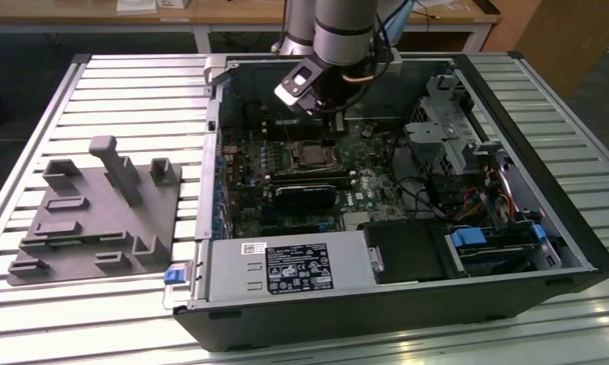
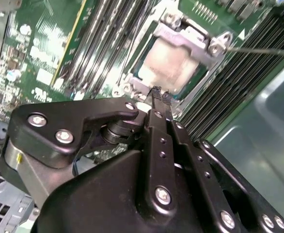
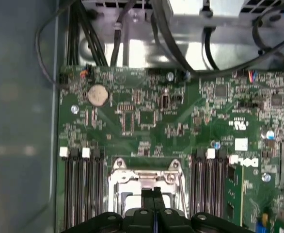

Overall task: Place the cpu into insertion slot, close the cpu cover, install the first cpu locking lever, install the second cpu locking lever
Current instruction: 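Close the cpu cover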

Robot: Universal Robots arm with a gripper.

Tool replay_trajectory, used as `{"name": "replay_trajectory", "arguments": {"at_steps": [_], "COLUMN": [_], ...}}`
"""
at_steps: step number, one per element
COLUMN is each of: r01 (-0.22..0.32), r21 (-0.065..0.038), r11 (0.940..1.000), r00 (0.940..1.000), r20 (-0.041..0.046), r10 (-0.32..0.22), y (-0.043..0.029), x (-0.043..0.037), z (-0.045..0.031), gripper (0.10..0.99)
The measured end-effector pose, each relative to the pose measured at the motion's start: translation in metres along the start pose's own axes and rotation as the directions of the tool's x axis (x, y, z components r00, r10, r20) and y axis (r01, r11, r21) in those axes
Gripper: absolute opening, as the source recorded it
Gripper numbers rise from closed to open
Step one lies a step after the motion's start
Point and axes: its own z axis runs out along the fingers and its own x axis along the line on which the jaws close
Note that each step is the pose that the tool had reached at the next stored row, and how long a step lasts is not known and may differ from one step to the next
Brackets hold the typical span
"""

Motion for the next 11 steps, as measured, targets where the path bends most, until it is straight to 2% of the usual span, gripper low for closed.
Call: {"name": "replay_trajectory", "arguments": {"at_steps": [6, 11], "r01": [0.0, 0.0], "r21": [0.0, 0.0], "r11": [1.0, 1.0], "r00": [1.0, 1.0], "r20": [-0.0001, 0.0001], "r10": [0.0, 0.0], "y": [-0.0133, -0.0178], "x": [0.0001, 0.0001], "z": [0.0037, 0.0065], "gripper": [0.106, 0.106]}}
